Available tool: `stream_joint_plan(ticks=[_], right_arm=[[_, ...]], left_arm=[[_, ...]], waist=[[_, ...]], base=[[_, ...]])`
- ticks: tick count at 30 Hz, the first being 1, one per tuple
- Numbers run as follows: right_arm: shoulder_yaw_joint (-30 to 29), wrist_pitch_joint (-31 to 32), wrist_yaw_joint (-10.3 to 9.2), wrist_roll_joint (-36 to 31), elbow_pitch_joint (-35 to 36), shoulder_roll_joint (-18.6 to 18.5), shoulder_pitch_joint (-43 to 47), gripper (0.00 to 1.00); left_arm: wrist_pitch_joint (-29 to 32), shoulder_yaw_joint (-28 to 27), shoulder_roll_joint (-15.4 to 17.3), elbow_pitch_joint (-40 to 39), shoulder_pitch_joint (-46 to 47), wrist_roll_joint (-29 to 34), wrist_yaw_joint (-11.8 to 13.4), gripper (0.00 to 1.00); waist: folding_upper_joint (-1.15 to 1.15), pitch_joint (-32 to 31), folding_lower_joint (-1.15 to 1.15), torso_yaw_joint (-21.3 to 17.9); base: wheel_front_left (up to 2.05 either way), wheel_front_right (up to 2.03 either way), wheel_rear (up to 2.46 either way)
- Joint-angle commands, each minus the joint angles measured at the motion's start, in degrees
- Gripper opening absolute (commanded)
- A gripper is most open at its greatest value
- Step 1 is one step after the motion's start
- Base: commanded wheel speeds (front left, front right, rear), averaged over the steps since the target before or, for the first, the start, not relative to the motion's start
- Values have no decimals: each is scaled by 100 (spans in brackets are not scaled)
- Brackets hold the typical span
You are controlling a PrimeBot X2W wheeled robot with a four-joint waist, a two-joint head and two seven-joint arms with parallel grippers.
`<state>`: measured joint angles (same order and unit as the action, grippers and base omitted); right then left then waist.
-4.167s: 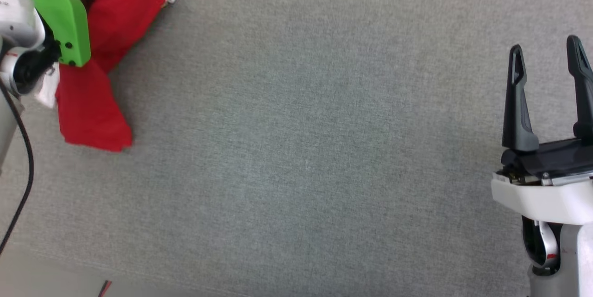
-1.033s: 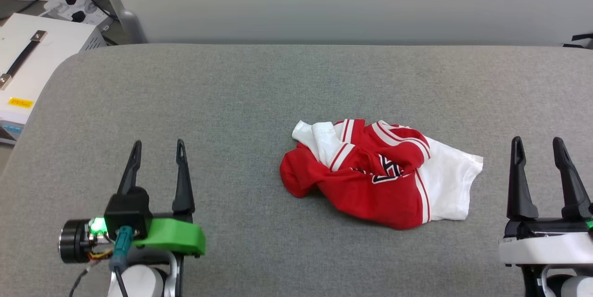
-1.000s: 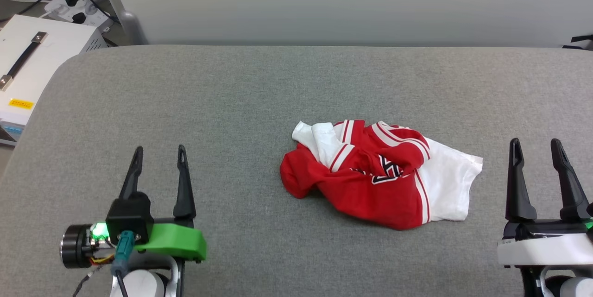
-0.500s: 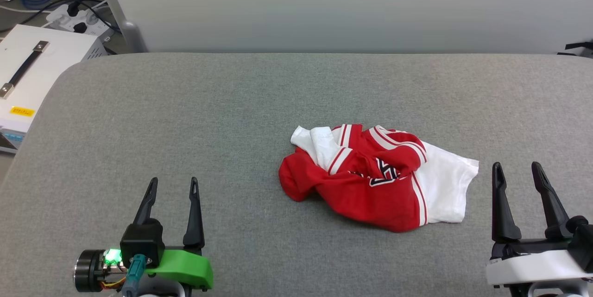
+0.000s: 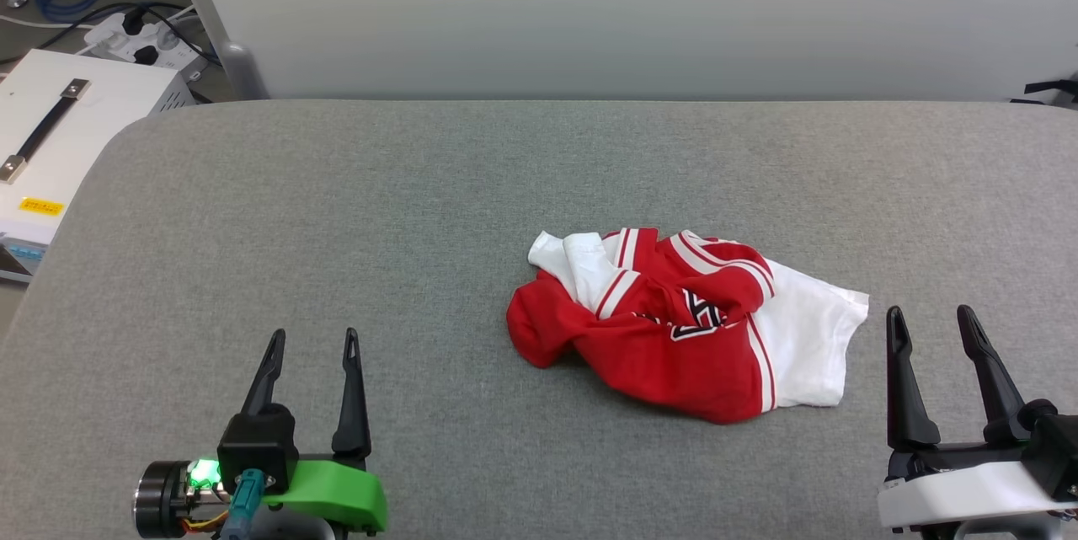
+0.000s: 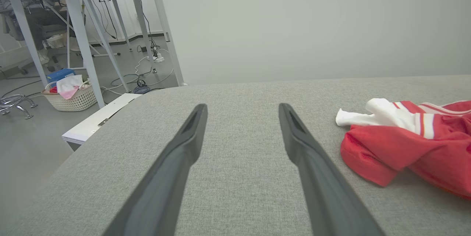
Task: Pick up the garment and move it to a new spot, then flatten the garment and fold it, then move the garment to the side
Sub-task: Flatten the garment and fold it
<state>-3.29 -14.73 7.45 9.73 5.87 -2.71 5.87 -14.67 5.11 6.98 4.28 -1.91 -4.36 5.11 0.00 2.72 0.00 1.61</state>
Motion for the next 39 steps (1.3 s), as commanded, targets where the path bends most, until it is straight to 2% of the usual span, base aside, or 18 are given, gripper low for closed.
stream_joint_plan(ticks=[1,12,16,21,26,29,32,39], right_arm=[[11,-27,3,-26,-17,-17,70,100],[-153,-27,3,-35,117,-17,-81,100],[-374,-27,3,-148,365,-17,-490,100],[-661,-27,3,-391,648,-88,-1422,100],[-546,-27,3,-255,255,-738,-2333,100],[-151,158,3,-70,-333,-1353,-2805,100],[345,980,3,355,-789,-1926,-3207,100],[1628,3101,3,1844,-1355,-3153,-3819,100]], left_arm=[[-32,-30,-42,2,-69,73,-59,100],[-32,-154,-143,21,-22,178,-184,100],[-33,-180,-177,-8,48,197,-212,100],[-33,-183,-227,-58,209,215,-238,100],[-33,-182,-266,-105,361,226,-264,100],[-33,-187,-286,-137,434,229,-278,100],[-33,-190,-304,-174,497,231,-283,100],[-33,-186,-344,-284,696,232,-281,100]], waist=[[0,-3,0,6],[0,23,0,62],[0,115,0,86],[0,330,0,122],[0,557,0,173],[0,679,0,216],[0,809,0,253],[0,1182,0,321]], base=[[0,0,0],[0,0,0],[0,0,0],[0,0,0],[0,0,0],[0,0,0],[0,0,0],[0,0,0]])
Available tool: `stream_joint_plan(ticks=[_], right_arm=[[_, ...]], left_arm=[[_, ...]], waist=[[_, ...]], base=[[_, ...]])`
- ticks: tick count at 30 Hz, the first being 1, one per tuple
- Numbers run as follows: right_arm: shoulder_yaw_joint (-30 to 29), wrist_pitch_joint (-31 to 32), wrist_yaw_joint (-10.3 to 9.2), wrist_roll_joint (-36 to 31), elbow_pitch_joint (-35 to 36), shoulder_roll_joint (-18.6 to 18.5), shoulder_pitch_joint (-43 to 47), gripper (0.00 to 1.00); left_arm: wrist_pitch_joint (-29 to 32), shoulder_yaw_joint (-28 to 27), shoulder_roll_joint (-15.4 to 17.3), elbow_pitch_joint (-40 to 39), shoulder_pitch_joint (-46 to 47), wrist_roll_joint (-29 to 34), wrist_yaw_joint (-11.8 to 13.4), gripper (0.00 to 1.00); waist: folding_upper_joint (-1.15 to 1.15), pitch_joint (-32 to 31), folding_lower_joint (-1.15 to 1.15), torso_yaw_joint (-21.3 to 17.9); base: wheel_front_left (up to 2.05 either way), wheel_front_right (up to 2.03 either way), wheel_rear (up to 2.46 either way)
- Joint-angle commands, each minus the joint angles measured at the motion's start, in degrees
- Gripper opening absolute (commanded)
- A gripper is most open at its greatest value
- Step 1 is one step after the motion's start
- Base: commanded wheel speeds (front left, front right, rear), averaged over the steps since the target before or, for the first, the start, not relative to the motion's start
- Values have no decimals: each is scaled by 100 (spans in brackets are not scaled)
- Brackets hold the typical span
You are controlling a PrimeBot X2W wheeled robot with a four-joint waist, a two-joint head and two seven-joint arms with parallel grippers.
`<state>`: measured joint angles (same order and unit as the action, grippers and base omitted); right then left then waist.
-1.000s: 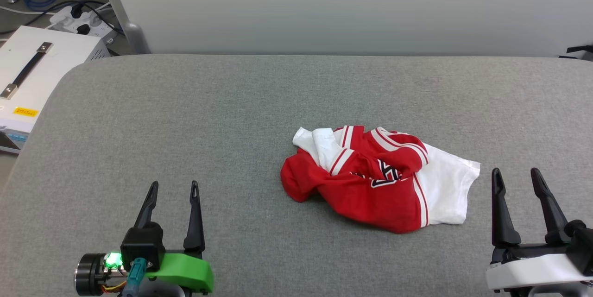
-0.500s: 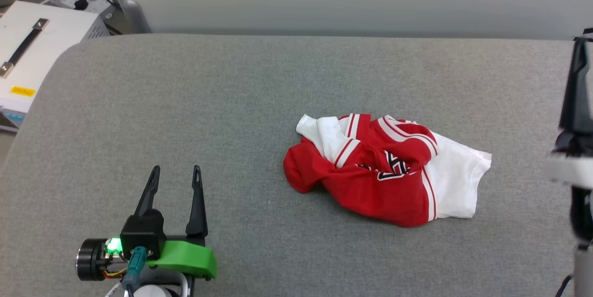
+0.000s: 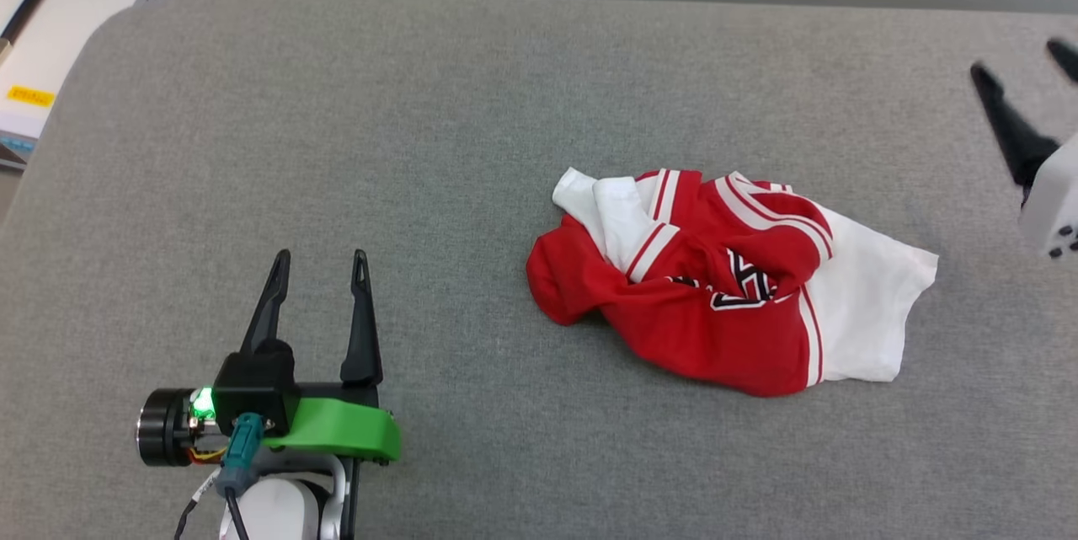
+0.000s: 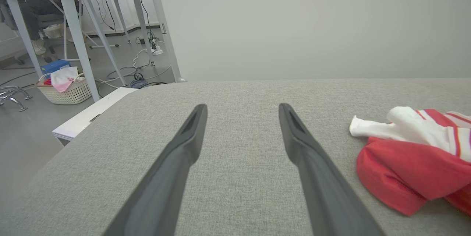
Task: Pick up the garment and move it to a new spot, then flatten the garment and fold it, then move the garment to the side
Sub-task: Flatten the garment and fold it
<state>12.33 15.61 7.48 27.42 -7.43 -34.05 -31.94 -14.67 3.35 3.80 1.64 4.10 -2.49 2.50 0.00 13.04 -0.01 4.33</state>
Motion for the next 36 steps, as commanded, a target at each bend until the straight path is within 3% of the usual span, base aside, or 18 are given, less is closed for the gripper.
stream_joint_plan(ticks=[1,6,10,15,17,21,22,23,26,30,36], right_arm=[[246,315,1,261,-70,-145,-74,100],[1189,1690,1,1234,-343,-705,-242,100],[1839,2253,1,1466,-555,-941,-403,100],[2516,2374,1,1545,-945,-954,-498,100],[3082,2340,1,1639,-1228,-920,-392,100],[3370,1979,1,1750,-1391,-854,-445,100],[3402,1858,1,1747,-1418,-844,-485,21],[3434,1702,1,1757,-1452,-832,-532,0],[3355,1191,1,1820,-1526,-798,-657,0],[2776,141,1,1860,-1582,-782,-733,0],[1860,-715,1,1914,-1480,-916,-36,0]], left_arm=[[-33,-9,-29,-32,119,45,-19,100],[-33,47,-52,-79,303,46,-33,100],[-33,106,-66,-95,440,35,-33,100],[-33,178,-79,-96,567,5,-13,100],[-33,194,-85,-89,596,-28,31,100],[-33,178,-88,-91,560,-38,64,100],[-33,170,-88,-85,548,-38,69,100],[-33,159,-88,-73,534,-37,73,100],[-33,160,-89,-36,503,-25,65,100],[-33,138,-90,-17,427,-15,57,100],[-33,68,-91,-22,217,8,42,100]], waist=[[0,198,1,55],[0,496,1,141],[0,695,1,231],[0,880,1,371],[0,931,1,446],[0,899,1,435],[0,875,1,423],[0,839,1,402],[0,707,1,352],[0,472,1,294],[0,119,1,224]], base=[[0,0,0],[0,0,0],[0,0,0],[0,0,0],[0,0,0],[0,0,0],[0,0,0],[0,0,0],[0,0,0],[0,0,0],[0,0,0]])
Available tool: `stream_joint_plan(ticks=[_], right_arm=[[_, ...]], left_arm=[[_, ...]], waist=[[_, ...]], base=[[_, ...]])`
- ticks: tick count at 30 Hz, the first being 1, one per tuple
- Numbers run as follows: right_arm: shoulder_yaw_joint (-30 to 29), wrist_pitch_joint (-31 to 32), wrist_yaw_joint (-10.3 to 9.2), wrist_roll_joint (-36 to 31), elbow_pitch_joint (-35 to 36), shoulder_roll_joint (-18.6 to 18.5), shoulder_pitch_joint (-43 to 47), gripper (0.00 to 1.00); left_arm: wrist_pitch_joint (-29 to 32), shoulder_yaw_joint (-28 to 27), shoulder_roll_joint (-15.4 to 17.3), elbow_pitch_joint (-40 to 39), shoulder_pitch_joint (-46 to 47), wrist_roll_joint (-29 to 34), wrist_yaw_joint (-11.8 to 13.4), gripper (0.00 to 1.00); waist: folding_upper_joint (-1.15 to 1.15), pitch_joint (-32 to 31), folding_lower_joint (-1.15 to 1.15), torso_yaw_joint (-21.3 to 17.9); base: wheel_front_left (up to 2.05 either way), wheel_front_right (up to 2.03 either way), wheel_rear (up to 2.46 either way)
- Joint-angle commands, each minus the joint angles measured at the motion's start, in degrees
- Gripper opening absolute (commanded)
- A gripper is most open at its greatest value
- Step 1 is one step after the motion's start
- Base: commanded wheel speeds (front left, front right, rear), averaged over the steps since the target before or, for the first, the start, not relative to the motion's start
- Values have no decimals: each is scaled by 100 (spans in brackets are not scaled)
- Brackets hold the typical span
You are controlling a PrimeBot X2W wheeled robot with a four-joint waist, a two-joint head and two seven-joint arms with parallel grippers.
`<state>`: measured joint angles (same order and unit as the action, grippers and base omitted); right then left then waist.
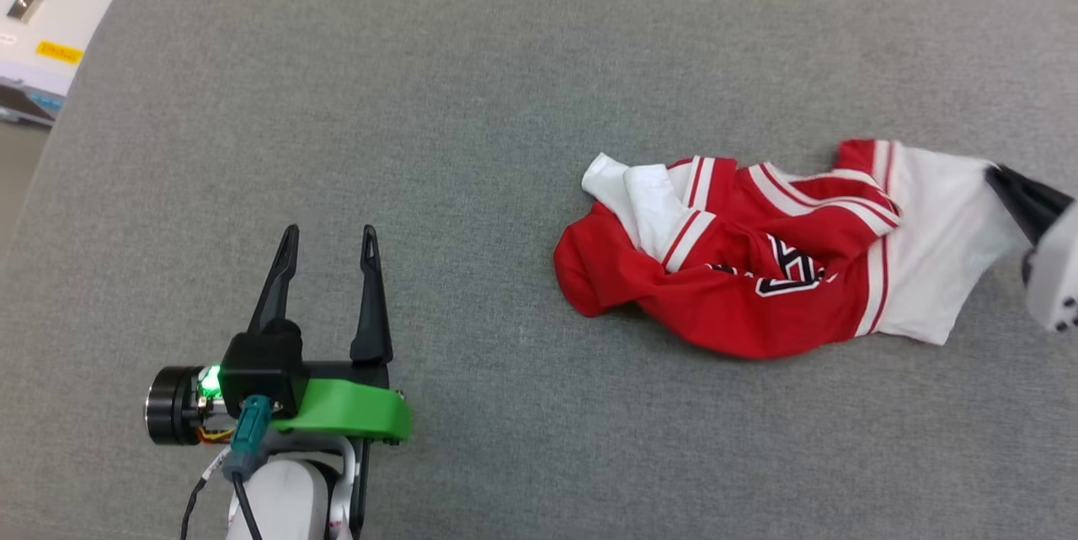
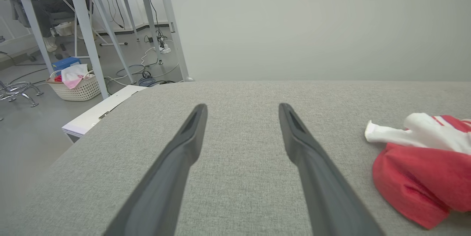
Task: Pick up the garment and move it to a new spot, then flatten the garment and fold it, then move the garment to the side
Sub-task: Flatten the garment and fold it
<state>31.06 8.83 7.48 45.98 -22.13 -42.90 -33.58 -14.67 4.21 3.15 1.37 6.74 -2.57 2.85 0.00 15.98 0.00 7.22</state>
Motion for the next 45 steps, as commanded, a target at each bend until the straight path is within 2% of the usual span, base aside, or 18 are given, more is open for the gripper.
stream_joint_plan(ticks=[1,7,12,16,17,18,23,28,32,35,37,41,45], right_arm=[[-200,-119,1,71,-24,-66,343,0],[-1035,-241,1,120,-241,-16,1688,0],[-1535,-114,1,48,-416,222,2704,0],[-1876,-72,1,-88,-313,488,3155,0],[-2012,-146,1,-147,-269,561,3186,19],[-2202,-267,1,-276,-223,647,3205,100],[-3119,-995,1,-1209,208,1101,3162,100],[-3927,-1684,1,-2215,1129,1960,3073,100],[-4097,-1766,1,-2846,2064,2755,3142,100],[-3980,-1696,1,-3144,2540,3106,3231,100],[-3849,-1660,1,-3262,2735,3211,3265,100],[-3600,-1676,1,-3338,2950,3302,3243,100],[-3402,-1717,1,-3434,3058,3333,3156,100]], left_arm=[[-33,-31,-26,3,-84,20,4,100],[-33,-84,-26,-25,-242,36,-20,100],[-33,-108,-26,-36,-253,54,-60,100],[-33,-138,20,-32,-179,102,-136,100],[-33,-150,45,-32,-147,109,-159,100],[-33,-164,74,-34,-101,113,-189,100],[-33,-189,250,14,246,100,-424,100],[-33,-150,525,233,913,8,-759,100],[-33,109,810,509,1552,-99,-953,100],[116,440,1040,810,2116,-332,-1016,100],[373,842,1229,915,2568,-596,-1028,100],[1292,1831,1648,989,3465,-1503,-1031,100],[2479,2804,1987,1099,4221,-2396,-1032,100]], waist=[[0,-222,0,-75],[0,-389,0,-116],[0,-454,0,-112],[0,-503,0,-130],[0,-525,0,-147],[0,-548,0,-165],[0,-680,0,-243],[0,-730,0,-357],[0,-709,0,-469],[0,-642,0,-540],[0,-568,0,-591],[0,-396,0,-694],[0,-200,0,-824]], base=[[0,0,0],[0,0,0],[0,0,0],[0,0,0],[0,0,0],[0,0,0],[0,0,0],[0,0,0],[0,0,0],[0,0,0],[0,0,0],[0,0,0],[0,0,0]])
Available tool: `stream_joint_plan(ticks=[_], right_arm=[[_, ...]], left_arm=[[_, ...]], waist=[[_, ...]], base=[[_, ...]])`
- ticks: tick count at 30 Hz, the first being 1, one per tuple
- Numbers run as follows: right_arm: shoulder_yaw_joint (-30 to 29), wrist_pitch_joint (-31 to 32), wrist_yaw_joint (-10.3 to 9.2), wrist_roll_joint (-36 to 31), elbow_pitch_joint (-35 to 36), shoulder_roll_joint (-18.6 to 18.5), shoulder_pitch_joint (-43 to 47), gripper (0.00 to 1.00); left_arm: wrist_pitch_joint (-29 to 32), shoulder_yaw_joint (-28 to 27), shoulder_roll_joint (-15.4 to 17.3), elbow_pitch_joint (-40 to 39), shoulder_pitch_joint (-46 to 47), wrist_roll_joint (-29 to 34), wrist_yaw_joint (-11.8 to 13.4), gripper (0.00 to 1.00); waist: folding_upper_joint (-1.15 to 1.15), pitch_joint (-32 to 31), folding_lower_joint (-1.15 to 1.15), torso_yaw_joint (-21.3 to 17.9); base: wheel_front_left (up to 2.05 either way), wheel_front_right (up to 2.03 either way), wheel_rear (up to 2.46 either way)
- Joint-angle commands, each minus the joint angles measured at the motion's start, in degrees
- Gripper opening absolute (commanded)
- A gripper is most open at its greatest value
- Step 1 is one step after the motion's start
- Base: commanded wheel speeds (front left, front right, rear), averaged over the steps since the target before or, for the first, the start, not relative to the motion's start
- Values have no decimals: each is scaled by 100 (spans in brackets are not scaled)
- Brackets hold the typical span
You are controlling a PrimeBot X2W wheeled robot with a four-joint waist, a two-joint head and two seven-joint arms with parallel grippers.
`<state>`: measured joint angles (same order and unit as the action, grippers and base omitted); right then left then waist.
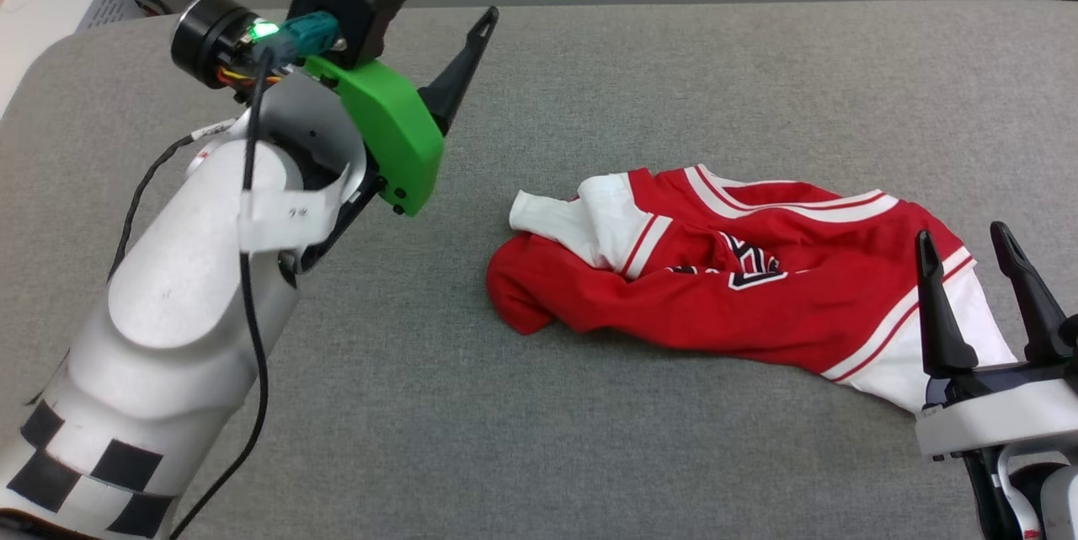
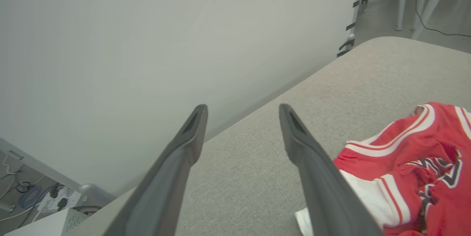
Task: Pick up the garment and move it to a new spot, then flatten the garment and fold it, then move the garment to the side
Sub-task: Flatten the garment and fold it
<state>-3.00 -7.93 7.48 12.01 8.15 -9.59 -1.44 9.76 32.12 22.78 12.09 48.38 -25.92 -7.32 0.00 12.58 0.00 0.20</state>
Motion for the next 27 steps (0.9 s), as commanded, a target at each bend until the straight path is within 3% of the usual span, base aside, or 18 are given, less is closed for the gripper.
stream_joint_plan(ticks=[1,6,10,18,27], right_arm=[[43,-60,1,-51,41,17,-91,100],[190,-147,1,-69,-22,69,-270,100],[262,-229,1,-57,-116,91,-445,100],[275,-409,1,-15,-301,148,-725,100],[287,-549,1,-11,-496,182,-901,100]], left_arm=[[403,280,83,78,231,-342,-15,100],[1821,1236,249,435,890,-1291,-16,100],[2500,1885,305,701,1270,-1832,-16,100],[2826,3196,567,1261,1731,-2249,-16,100],[2918,4004,654,1791,1722,-2661,-16,100]], waist=[[0,200,0,-162],[0,480,0,-364],[0,722,0,-554],[0,1131,0,-866],[0,1340,0,-968]], base=[[0,0,0],[0,0,0],[0,0,0],[0,0,0],[0,0,0]])
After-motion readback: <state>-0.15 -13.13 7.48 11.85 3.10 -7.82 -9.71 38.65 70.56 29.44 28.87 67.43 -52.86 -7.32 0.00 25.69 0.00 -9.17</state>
